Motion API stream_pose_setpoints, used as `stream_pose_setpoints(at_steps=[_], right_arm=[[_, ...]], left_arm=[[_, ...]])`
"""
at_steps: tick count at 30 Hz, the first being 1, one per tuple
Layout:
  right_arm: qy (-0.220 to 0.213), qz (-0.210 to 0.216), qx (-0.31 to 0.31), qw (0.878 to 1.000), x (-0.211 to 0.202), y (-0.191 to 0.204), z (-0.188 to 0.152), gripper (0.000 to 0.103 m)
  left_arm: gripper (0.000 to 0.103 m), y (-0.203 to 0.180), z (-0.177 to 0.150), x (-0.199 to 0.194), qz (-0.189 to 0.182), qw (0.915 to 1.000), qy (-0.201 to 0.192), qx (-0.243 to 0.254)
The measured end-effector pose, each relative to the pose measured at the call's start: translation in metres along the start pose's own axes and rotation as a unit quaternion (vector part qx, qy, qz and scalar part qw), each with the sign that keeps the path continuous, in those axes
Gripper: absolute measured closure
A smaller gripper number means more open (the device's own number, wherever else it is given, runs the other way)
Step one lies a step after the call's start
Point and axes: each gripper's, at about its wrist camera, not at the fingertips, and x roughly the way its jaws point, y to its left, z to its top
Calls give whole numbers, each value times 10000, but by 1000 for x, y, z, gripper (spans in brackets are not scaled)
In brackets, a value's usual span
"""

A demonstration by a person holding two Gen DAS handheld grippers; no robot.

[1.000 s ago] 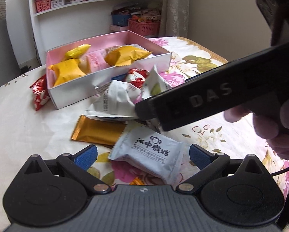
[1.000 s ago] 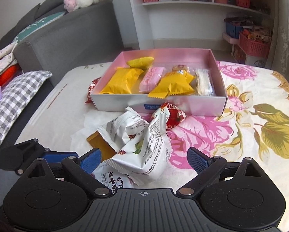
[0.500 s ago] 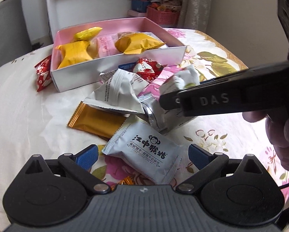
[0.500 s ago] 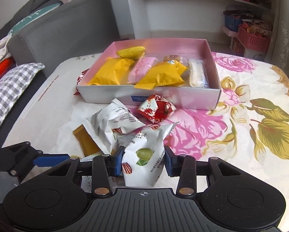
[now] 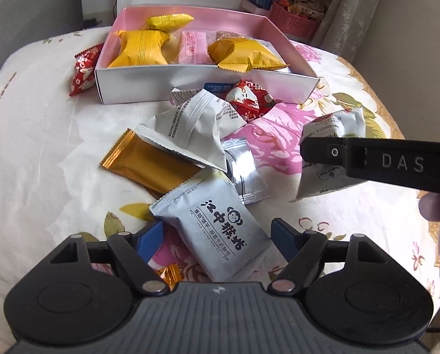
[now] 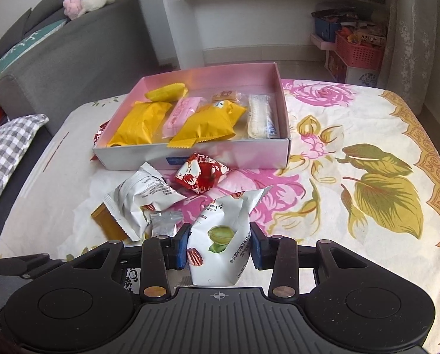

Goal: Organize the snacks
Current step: 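Grasp the white printed pastry with the left tool while the right tool grasps the white green-printed bag, then carry the white pastry and white bag into the box and open both tools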

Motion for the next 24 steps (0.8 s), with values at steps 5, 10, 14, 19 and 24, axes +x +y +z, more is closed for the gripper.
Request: stream_pose_setpoints(at_steps=[5,10,14,19,24], right_arm=[[74,-63,-37,9999,0,0,-3,64],[103,-93,-62,9999,1,-2,-3,64],[135,-82,-23,9999,2,-1,-3,64],[112,-48,10,9999,-1,0,-2,64],[84,-2,67,9999,-5,1,0,64]], left_arm=[[43,1,-2,-3,112,9999,-79,35],[59,11,-1,-7,-1,9999,-56,-117],[60,17,-2,-10,-55,9999,-31,-99],[60,26,-3,-17,-135,9998,-35,-132],[60,36,-2,-24,-194,9995,-73,-223]])
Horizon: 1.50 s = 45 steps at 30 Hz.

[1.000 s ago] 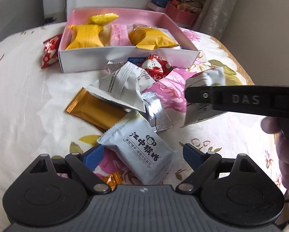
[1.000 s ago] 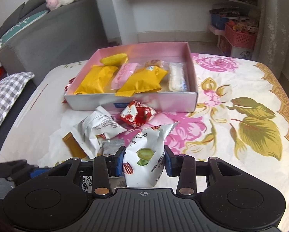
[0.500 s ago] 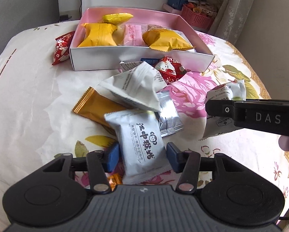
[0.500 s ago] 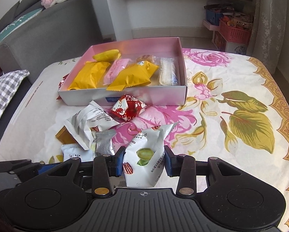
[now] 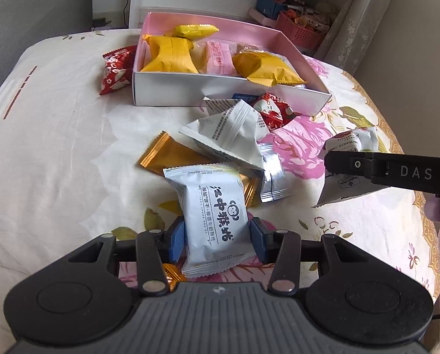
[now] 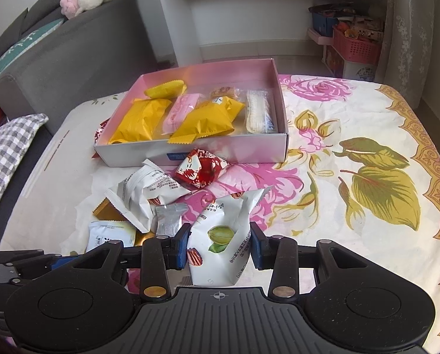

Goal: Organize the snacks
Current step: 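Carry the white pastry and white bag into the box and open both tools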

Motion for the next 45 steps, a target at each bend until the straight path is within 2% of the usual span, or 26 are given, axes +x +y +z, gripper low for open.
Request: stream_pose_setpoints(at_steps=[13,21,29,38,45], right_arm=[[-88,115,45,9999,-12,10,5,64],[-303,223,140,9992,-24,12,15,64],[-541,169,452,9974,-28,1,31,64],[-844,149,785,9932,-25,-12,56,64],[-964,154,841,9917,-2,-16,86,64]], left_arm=[[60,10,8,-22,-210,9994,-198,-200],[60,11,18,-36,-276,9981,-498,-226],[60,24,33,-42,-292,9959,-709,-484],[60,30,64,-39,-289,9925,-965,-698],[60,20,100,-12,-172,9928,-1077,-504]])
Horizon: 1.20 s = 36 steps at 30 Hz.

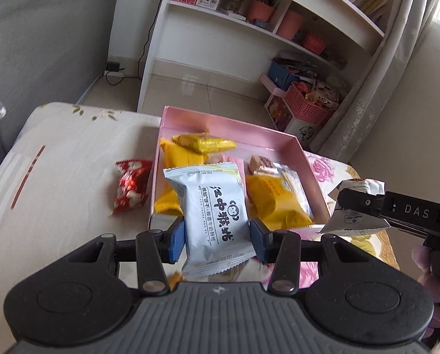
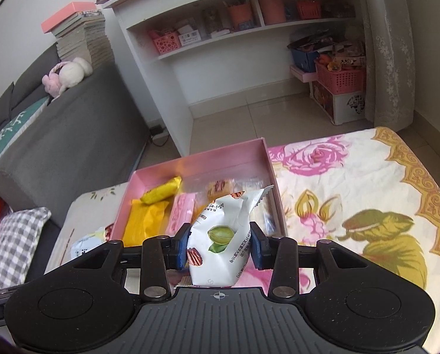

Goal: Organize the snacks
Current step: 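Carry the white pastry and white bag into the box and open both tools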

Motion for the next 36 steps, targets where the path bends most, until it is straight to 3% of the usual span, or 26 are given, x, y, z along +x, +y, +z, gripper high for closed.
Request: stream_pose_setpoints(at_steps=[16,27,36], right_arm=[[-174,-206,-163,9995,76,-22,44,64],[-202,-204,-198,9994,116,-32,58,63],[-246,-149,-73,9996,124,-38,62,61]], left_arm=[[60,-39,39,86,-438,9974,-105,560],[60,-46,49,118,-267,9943,-226,1007],[59,-50,53,129,-199,9936,-221,1086]])
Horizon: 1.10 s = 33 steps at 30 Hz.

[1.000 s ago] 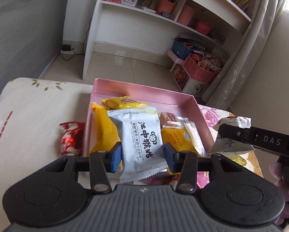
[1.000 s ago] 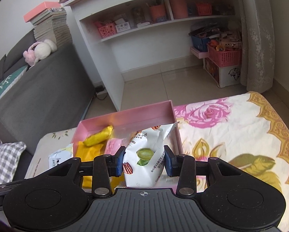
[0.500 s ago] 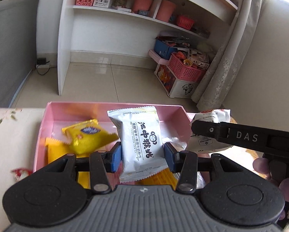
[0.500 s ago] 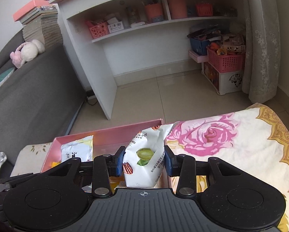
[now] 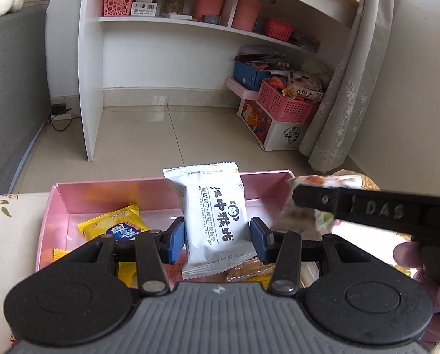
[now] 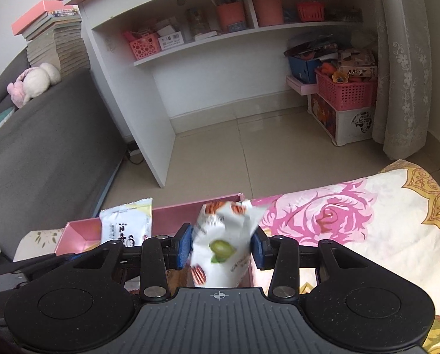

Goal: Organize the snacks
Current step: 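Carry the white pastry and white bag into the box and open both tools, then withdraw both tools from the box toward the remaining snacks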

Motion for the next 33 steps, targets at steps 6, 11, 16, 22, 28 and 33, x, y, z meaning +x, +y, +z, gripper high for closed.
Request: stream_pose_setpoints(at_steps=[6,11,16,22,28,33], right_arm=[[-79,134,136,9998,-9,-1,4,55],[-113,128,120,9998,-19,0,4,50],[-105,114,169,9997,-33,-1,2,49],[-98,208,274,9994,-61,0,1,47],[-165,250,236,9993,-97,5,-9,41],[-90,285,208,9993,-122,11,-25,35]], left_arm=[[39,0,-1,-7,72,9999,-100,-89],[37,-1,0,-18,78,9998,-140,-95],[35,-3,-1,-35,94,9997,-196,-75],[31,-5,-6,-63,144,9997,-207,-68],[25,-6,-21,-96,148,9996,-216,-84],[20,-4,-36,-123,135,9997,-188,-45]])
